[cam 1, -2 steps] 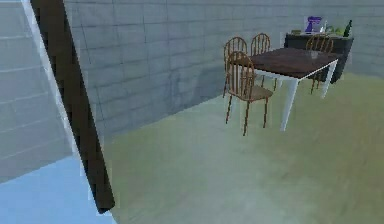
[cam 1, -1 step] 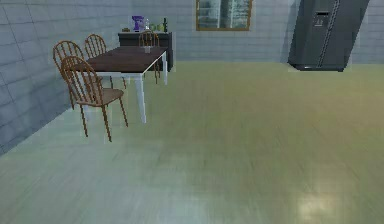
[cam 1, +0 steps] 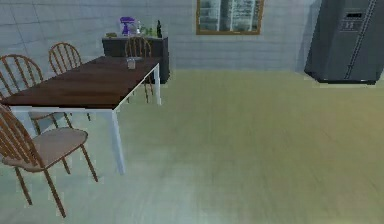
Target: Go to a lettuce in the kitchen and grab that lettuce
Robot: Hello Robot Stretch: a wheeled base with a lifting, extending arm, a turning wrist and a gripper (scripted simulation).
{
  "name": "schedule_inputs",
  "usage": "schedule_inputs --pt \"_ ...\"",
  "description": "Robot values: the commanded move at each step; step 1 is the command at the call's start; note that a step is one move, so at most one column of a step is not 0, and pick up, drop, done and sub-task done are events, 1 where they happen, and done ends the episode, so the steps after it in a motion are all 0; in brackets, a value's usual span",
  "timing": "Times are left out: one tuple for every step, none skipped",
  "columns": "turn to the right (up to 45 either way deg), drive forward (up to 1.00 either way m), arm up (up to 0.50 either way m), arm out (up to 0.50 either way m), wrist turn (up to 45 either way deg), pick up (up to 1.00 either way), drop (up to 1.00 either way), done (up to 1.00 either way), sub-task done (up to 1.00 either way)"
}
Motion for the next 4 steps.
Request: schedule_inputs --pt "3.0 0.00 0.00 0.00 0.0 0.00 0.00 0.00 0.00" --pt "0.0 1.00 0.00 0.00 0.0 0.00 0.00 0.00 0.00" --pt "0.0 1.00 0.00 0.00 0.0 0.00 0.00 0.00 0.00" --pt "0.0 1.00 0.00 0.00 0.0 0.00 0.00 0.00 0.00"
